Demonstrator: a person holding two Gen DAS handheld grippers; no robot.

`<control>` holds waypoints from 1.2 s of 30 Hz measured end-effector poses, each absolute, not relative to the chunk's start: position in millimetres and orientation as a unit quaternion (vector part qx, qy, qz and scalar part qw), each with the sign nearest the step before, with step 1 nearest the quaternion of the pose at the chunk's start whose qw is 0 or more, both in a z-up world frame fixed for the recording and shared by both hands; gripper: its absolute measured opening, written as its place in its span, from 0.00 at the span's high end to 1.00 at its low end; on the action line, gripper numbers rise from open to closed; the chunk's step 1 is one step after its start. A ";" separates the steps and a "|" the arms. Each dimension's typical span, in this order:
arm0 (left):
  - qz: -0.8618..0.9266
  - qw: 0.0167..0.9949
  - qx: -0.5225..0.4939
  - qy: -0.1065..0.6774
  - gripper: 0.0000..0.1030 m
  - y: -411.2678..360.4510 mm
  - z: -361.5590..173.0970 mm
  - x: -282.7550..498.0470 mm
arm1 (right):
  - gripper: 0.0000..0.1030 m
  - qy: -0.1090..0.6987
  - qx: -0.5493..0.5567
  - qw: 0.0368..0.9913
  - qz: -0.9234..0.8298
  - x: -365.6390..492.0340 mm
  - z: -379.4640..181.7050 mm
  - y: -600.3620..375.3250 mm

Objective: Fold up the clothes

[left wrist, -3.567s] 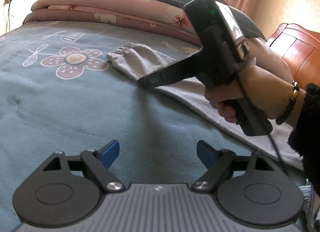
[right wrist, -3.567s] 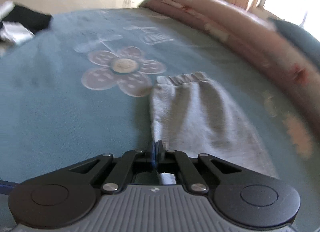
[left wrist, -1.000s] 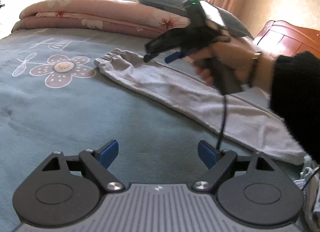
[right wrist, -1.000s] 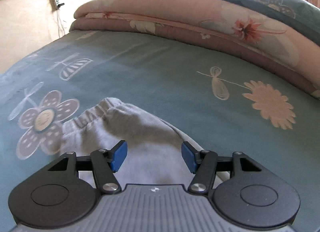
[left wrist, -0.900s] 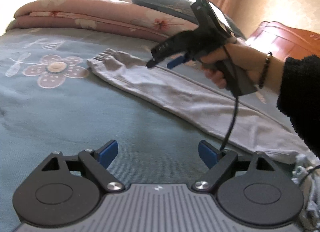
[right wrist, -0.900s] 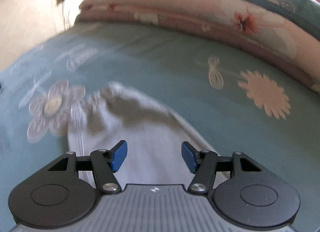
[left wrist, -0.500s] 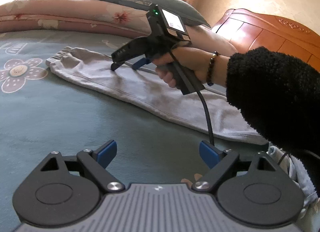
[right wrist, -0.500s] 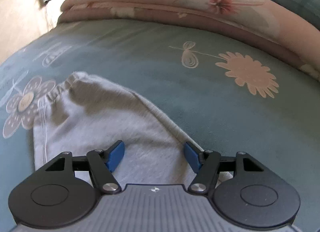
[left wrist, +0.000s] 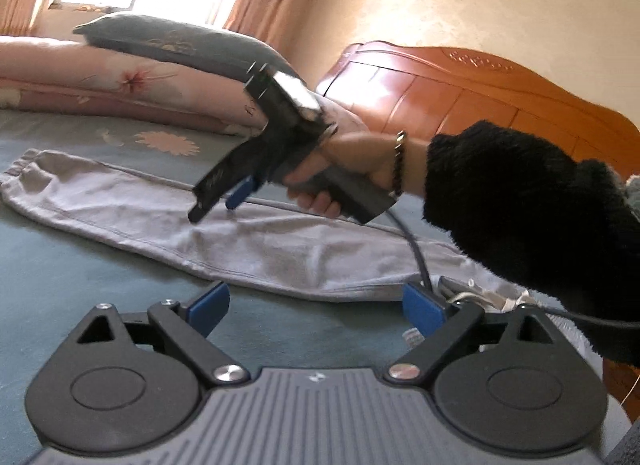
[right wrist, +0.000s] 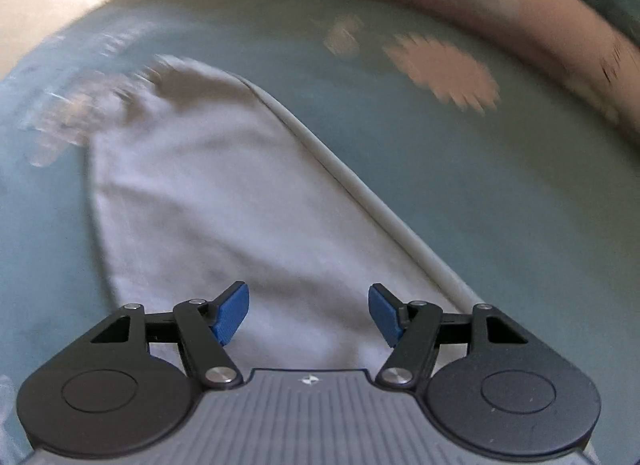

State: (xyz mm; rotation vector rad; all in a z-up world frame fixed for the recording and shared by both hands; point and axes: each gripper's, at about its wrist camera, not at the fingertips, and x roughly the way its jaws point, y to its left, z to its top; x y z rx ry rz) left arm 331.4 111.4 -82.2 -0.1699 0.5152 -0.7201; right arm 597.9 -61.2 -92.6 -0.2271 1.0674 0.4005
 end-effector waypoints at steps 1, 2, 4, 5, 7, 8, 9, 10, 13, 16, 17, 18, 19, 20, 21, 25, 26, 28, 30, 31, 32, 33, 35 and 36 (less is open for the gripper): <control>-0.347 0.900 -0.077 0.251 0.09 109.8 -83.5 331.1 | 0.31 0.506 -0.103 0.838 0.175 600.6 -100.5 -64.9; -0.347 0.900 -0.073 0.253 0.09 108.2 -84.7 331.2 | 0.29 0.492 -0.092 0.848 0.171 602.5 -103.4 -68.3; -0.344 0.900 -0.070 0.258 0.09 105.5 -86.7 333.0 | 0.27 0.465 -0.070 0.868 0.163 606.3 -109.0 -75.1; -0.345 0.900 -0.070 0.259 0.09 104.9 -87.2 333.3 | 0.27 0.457 -0.064 0.873 0.155 608.0 -110.0 -76.9; -0.347 0.899 -0.069 0.258 0.09 105.3 -86.5 332.0 | 0.27 0.452 -0.047 0.879 0.147 609.9 -109.4 -80.7; -0.348 0.899 -0.069 0.257 0.09 105.5 -85.8 331.0 | 0.27 0.453 -0.048 0.879 0.140 608.1 -105.6 -82.1; -0.351 0.899 -0.069 0.253 0.09 105.8 -84.2 329.8 | 0.27 0.453 -0.050 0.880 0.134 606.2 -101.7 -83.4; -0.353 0.899 -0.070 0.250 0.09 106.1 -82.6 330.2 | 0.27 0.452 -0.058 0.881 0.129 602.5 -96.1 -85.2; -0.364 0.898 -0.068 0.238 0.09 102.6 -72.2 320.9 | 0.27 0.449 -0.067 0.884 0.113 583.0 -67.2 -100.5; -0.384 0.890 -0.066 0.238 0.09 93.6 -57.7 305.9 | 0.27 0.446 -0.076 0.887 0.092 551.2 -40.1 -125.9; -0.388 0.887 -0.064 0.241 0.09 89.2 -52.6 299.9 | 0.27 0.444 -0.079 0.888 0.090 536.0 -36.8 -134.0; -0.393 0.884 -0.062 0.245 0.08 84.8 -47.6 293.9 | 0.26 0.442 -0.082 0.889 0.088 520.9 -33.4 -142.0; -0.396 0.882 -0.058 0.248 0.08 80.3 -42.6 287.1 | 0.26 0.440 -0.085 0.890 0.085 505.8 -30.1 -150.1; -0.394 0.883 -0.048 0.250 0.08 75.3 -38.2 278.1 | 0.25 0.438 -0.088 0.891 0.083 490.6 -26.8 -158.1; -0.393 0.883 -0.038 0.255 0.08 70.3 -34.4 268.7 | 0.25 0.436 -0.091 0.892 0.081 475.5 -23.5 -166.2; -0.390 0.877 0.007 0.279 0.08 51.6 -23.6 233.3 | 0.25 0.428 -0.103 0.895 0.072 415.0 -10.3 -198.4; -0.387 0.877 0.018 0.285 0.08 47.4 -22.4 227.2 | 0.25 0.426 -0.106 0.896 0.070 399.9 -7.0 -206.5; -0.378 0.875 0.037 0.300 0.08 39.6 -21.4 213.5 | 0.25 0.422 -0.112 0.897 0.066 369.6 -0.3 -222.6; -0.371 0.875 0.047 0.308 0.08 31.6 -20.6 204.3 | 0.25 0.417 -0.118 0.899 0.061 339.3 6.1 -238.6; -0.367 0.876 0.051 0.310 0.08 27.7 -20.3 200.2 | 0.25 0.412 -0.113 0.902 0.057 321.4 0.6 -242.7; -0.362 0.876 0.056 0.313 0.08 23.8 -20.0 196.1 | 0.25 0.407 -0.109 0.905 0.052 303.5 -5.0 -246.8; -0.357 0.877 0.059 0.315 0.08 19.9 -20.0 192.3 | 0.25 0.402 -0.103 0.909 0.048 285.6 -10.5 -250.9; -0.344 0.881 0.067 0.318 0.08 12.2 -22.3 187.3 | 0.25 0.385 -0.066 0.920 0.042 250.2 -23.4 -256.9; -0.335 0.882 0.076 0.323 0.08 7.2 -24.6 185.7 | 0.25 0.379 -0.041 0.923 0.041 235.4 -31.1 -257.8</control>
